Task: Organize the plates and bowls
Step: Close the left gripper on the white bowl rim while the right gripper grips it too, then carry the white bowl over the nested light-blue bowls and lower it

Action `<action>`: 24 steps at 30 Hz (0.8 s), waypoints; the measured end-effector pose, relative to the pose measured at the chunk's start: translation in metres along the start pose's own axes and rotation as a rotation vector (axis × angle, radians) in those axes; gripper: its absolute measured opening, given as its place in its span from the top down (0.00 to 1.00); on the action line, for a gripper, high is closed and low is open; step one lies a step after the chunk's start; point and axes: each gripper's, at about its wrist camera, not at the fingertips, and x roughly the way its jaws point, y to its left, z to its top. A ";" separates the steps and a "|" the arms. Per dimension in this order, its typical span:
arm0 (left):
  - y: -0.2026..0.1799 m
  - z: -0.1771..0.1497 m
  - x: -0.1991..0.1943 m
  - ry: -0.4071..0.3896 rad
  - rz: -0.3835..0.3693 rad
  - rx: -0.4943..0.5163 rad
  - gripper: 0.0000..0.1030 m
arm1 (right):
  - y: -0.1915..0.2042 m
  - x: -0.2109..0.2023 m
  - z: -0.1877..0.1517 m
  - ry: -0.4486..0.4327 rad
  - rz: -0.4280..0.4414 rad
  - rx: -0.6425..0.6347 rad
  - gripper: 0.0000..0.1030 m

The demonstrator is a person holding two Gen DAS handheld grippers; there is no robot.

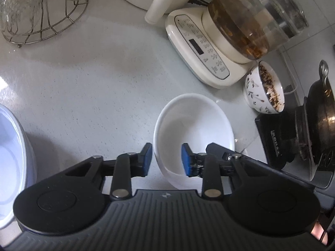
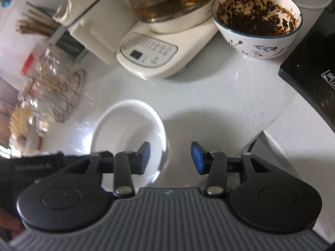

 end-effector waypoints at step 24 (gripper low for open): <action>-0.002 -0.007 -0.043 -0.065 -0.055 0.087 0.90 | 0.023 -0.045 -0.022 -0.102 0.024 0.001 0.84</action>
